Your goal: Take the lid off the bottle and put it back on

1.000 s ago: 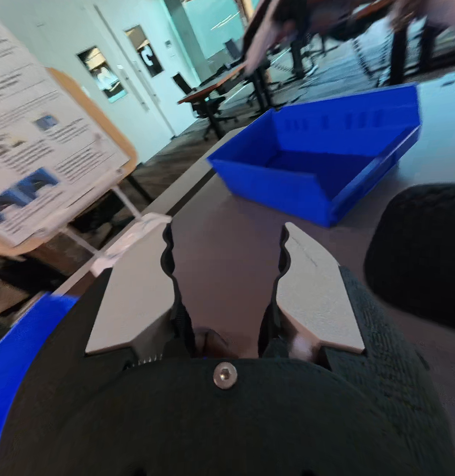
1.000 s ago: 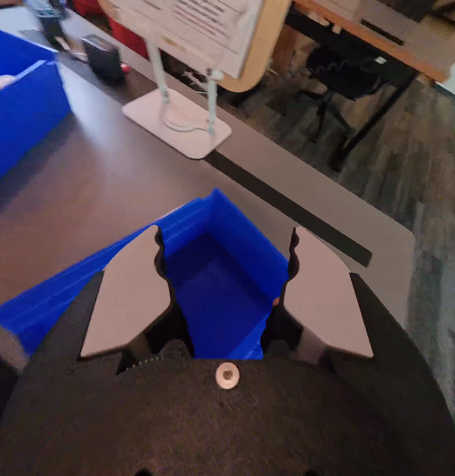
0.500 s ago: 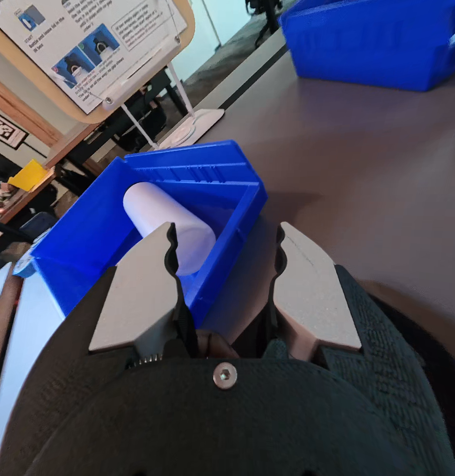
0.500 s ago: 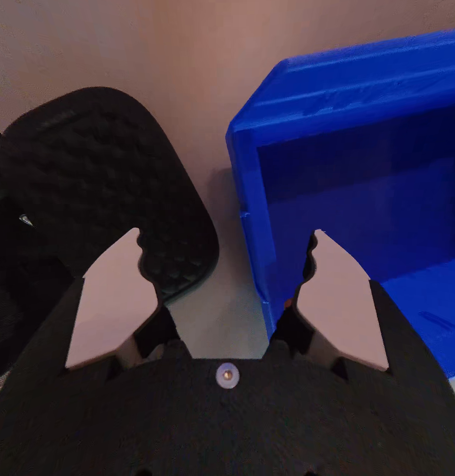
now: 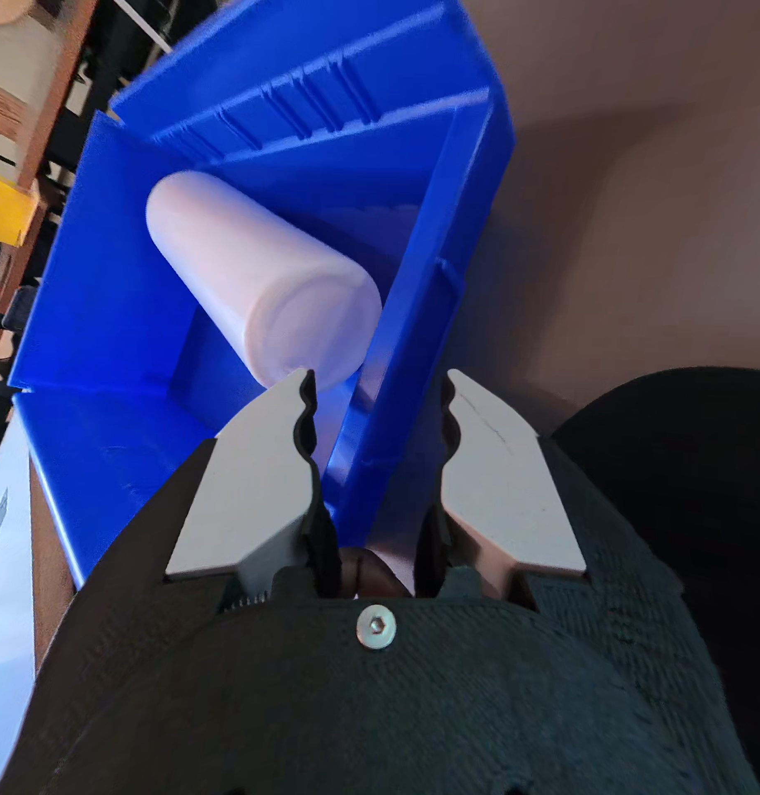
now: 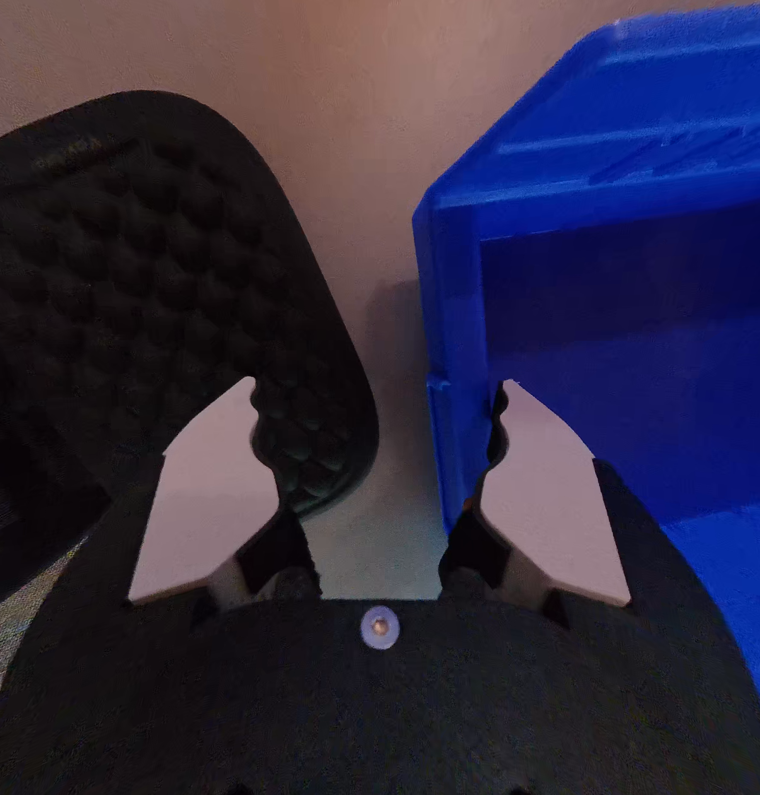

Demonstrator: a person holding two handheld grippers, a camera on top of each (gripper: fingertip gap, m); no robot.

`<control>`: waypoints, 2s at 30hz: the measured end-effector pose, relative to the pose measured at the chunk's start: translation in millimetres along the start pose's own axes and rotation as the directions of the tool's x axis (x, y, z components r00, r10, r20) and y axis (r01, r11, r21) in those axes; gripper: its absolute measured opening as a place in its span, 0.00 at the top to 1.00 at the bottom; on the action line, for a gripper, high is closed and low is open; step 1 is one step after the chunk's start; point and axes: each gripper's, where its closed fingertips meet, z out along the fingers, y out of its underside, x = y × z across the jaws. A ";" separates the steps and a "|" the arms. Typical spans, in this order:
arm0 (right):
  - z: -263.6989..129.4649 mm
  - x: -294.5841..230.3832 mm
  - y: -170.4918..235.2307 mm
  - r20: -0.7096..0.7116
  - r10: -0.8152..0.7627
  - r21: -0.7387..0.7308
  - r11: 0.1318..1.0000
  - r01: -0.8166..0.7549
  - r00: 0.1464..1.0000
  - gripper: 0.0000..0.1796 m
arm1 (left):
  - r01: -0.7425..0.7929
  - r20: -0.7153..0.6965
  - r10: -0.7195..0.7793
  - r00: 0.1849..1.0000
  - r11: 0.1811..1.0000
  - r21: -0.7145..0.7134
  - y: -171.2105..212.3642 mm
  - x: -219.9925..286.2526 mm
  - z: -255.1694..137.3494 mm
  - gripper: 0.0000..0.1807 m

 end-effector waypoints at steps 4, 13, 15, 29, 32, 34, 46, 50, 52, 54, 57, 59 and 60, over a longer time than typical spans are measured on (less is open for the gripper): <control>-3.8 4.0 -2.5 0.000 0.003 0.041 0.999 -0.003 1.000 0.50 | -0.039 -0.017 0.038 0.999 0.999 -0.029 8.7 0.2 3.8 0.76; -5.8 20.2 8.0 -0.086 -0.029 0.025 0.999 0.031 0.996 0.66 | -0.041 -0.035 0.039 0.999 0.998 -0.041 12.6 1.6 4.3 0.79; -5.0 25.1 8.0 -0.122 -0.042 0.019 0.999 0.044 0.992 0.72 | -0.031 -0.043 0.029 0.999 0.998 -0.048 13.1 1.8 4.2 0.80; -8.5 37.1 17.2 -0.171 0.040 0.007 0.999 -0.040 0.984 0.84 | -0.018 -0.163 0.006 0.987 0.997 -0.074 45.4 -11.5 -10.5 0.79; -10.8 37.5 26.0 -0.159 0.046 -0.030 0.998 -0.051 0.986 0.84 | -0.057 -0.201 0.048 0.979 0.998 -0.041 62.9 -21.3 -18.9 0.78; -12.5 39.5 33.9 -0.147 0.056 -0.053 0.997 -0.064 0.988 0.84 | -0.065 -0.238 0.056 0.970 0.997 -0.034 75.5 -26.5 -25.7 0.78; -25.4 45.0 77.8 -0.124 0.147 -0.137 0.977 -0.164 0.981 0.83 | -0.072 -0.288 0.046 0.957 0.994 -0.079 136.7 -47.6 -63.6 0.77; -29.9 38.5 86.6 -0.108 0.154 -0.159 0.973 -0.170 0.982 0.83 | -0.101 -0.272 0.080 0.959 0.993 -0.066 151.2 -50.5 -75.2 0.77; -31.7 37.2 90.6 -0.102 0.164 -0.157 0.971 -0.179 0.981 0.83 | -0.120 -0.264 0.103 0.959 0.992 -0.047 156.4 -51.7 -80.1 0.78; -33.5 36.0 94.7 -0.096 0.169 -0.159 0.970 -0.183 0.981 0.83 | -0.146 -0.256 0.137 0.957 0.989 -0.015 159.5 -52.8 -83.1 0.78; -36.1 36.0 101.3 -0.091 0.174 -0.164 0.969 -0.187 0.981 0.83 | -0.195 -0.263 0.191 0.946 0.981 0.011 162.9 -54.3 -85.1 0.79; -37.0 35.3 104.3 -0.086 0.176 -0.166 0.968 -0.188 0.981 0.83 | -0.203 -0.282 0.198 0.939 0.979 0.011 164.3 -54.9 -85.4 0.79; -37.4 35.3 104.9 -0.084 0.175 -0.164 0.968 -0.187 0.981 0.83 | -0.202 -0.288 0.197 0.937 0.979 0.010 164.7 -55.3 -85.2 0.79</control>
